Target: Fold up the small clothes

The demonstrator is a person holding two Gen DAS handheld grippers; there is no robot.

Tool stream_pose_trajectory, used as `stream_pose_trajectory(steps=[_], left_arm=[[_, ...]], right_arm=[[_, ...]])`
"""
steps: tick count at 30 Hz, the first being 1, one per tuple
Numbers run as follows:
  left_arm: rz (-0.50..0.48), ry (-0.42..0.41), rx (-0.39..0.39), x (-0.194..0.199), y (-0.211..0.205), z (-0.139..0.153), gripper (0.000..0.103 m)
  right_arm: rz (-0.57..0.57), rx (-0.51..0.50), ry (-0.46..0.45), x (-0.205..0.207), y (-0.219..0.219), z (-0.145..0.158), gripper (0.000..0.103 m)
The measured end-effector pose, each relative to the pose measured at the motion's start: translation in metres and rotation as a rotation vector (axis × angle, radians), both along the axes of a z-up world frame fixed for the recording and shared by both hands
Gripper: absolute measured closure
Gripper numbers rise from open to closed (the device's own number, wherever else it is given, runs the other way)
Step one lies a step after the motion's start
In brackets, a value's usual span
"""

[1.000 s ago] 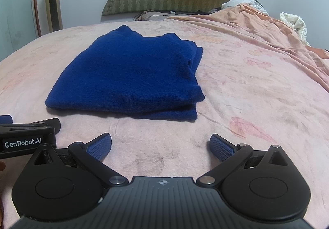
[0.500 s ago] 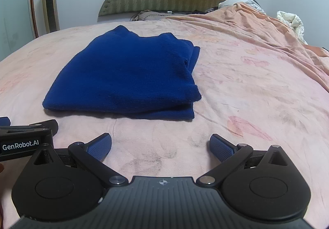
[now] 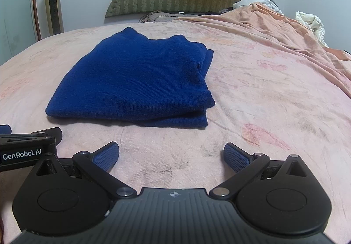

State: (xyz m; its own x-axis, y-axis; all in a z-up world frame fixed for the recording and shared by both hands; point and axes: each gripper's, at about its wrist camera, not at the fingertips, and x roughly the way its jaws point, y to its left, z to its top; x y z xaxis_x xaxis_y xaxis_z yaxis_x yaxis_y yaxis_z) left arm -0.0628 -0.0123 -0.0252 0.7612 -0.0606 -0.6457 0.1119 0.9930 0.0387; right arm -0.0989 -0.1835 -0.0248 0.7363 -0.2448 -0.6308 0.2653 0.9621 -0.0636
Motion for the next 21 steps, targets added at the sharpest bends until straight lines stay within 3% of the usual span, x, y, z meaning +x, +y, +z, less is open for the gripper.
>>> stream_pose_trajectory(steps=[21], left_arm=[[0.0, 0.0, -0.001, 0.0001, 0.0001, -0.0002, 0.0]], right_arm=[[0.0, 0.017, -0.01, -0.0004, -0.0013, -0.0006, 0.0]])
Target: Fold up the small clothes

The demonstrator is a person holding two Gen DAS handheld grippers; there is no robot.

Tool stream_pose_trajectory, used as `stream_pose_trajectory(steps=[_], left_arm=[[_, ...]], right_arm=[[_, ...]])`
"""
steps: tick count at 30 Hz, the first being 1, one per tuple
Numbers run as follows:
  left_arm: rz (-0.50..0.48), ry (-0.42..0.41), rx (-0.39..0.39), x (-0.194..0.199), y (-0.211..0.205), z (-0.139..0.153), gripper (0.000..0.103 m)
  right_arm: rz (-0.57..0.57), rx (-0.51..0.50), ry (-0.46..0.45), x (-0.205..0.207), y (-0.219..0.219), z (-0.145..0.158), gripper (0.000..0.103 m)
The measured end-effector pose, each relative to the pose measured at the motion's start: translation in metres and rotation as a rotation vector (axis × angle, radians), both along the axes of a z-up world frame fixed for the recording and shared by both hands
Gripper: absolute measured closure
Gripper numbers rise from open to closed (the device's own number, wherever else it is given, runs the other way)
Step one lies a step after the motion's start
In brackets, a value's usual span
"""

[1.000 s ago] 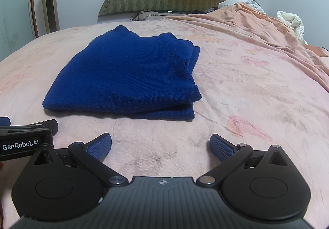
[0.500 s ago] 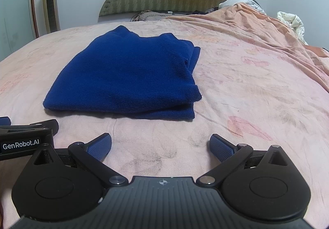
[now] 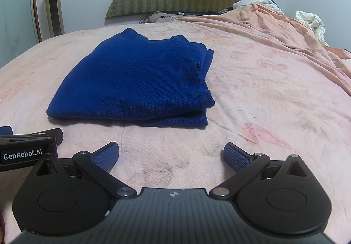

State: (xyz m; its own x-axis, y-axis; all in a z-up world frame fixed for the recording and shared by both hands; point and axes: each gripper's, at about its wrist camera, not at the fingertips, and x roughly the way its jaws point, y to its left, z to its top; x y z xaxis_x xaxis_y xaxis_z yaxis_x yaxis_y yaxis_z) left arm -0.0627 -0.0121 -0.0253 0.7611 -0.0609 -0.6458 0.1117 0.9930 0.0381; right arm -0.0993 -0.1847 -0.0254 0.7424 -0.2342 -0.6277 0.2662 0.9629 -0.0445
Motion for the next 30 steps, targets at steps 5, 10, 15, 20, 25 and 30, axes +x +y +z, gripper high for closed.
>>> stream_pose_trajectory(steps=[5, 10, 15, 20, 25, 30], left_arm=[[0.0, 0.0, 0.0, -0.0001, -0.0001, 0.0, 0.0], [0.0, 0.0, -0.001, 0.0001, 0.0001, 0.0, 0.0], [0.0, 0.001, -0.001, 0.0003, 0.0003, -0.0001, 0.0], [-0.003, 0.003, -0.004, -0.0015, -0.0009, -0.0002, 0.0], [-0.008, 0.006, -0.008, -0.0021, -0.0004, 0.0005, 0.0], [-0.028, 0.008, -0.025, -0.0038, 0.0033, 0.0037, 0.0]], right_arm=[[-0.001, 0.014, -0.008, -0.0016, -0.001, -0.0001, 0.0], [0.0, 0.002, 0.0, -0.0019, -0.0011, 0.0003, 0.0], [0.0, -0.001, 0.001, -0.0019, -0.0003, 0.0001, 0.0], [0.0, -0.003, 0.002, -0.0021, 0.0004, -0.0003, 0.0], [0.001, -0.004, 0.002, -0.002, 0.0004, -0.0003, 0.0], [0.006, 0.003, 0.001, -0.003, -0.0007, 0.0004, 0.0]])
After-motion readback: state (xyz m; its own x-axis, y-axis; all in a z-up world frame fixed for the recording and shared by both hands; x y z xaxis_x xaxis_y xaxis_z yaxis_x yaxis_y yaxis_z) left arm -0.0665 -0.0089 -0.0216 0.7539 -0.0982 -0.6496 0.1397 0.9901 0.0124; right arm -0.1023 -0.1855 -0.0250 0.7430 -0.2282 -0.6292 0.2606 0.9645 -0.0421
